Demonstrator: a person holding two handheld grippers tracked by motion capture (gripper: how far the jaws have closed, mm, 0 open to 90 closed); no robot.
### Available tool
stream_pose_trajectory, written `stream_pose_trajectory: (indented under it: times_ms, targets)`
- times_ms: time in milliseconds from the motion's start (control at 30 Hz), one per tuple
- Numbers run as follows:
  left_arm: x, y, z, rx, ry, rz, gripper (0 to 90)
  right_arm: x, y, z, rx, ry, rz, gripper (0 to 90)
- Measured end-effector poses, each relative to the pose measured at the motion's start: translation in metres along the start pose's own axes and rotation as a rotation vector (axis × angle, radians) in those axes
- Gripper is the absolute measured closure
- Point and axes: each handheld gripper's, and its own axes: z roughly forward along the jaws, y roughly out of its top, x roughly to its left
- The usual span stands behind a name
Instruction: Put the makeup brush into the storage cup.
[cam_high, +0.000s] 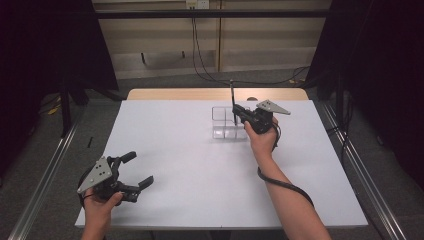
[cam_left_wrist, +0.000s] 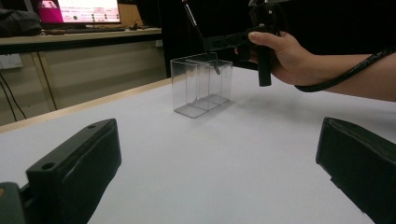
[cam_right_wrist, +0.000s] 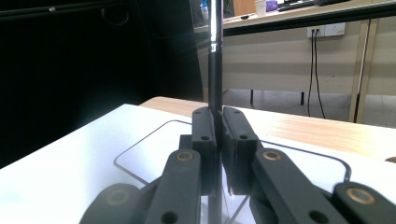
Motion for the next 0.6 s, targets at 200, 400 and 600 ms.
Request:
stream_pose_trajectory:
  times_ms: [200, 400, 600]
  targets:
    - [0.0, -0.0001, 0.0001, 0.0, 0.0, -0.001, 0.0, 0.0004, -0.0002, -0.0025, 0.001, 0.0, 0.006, 84.4]
    - [-0.0007, 0.0002, 0.001, 0.002, -0.004, 0.004, 0.0, -0.001, -0.0011, -0.0049, 0.006, -0.003, -0.001, 84.3]
    - [-0.0007, 0.0002, 0.0011, 0.004, -0.003, 0.006, 0.0, -0.0008, -0.0014, -0.0066, 0.007, -0.008, -0.003, 84.4]
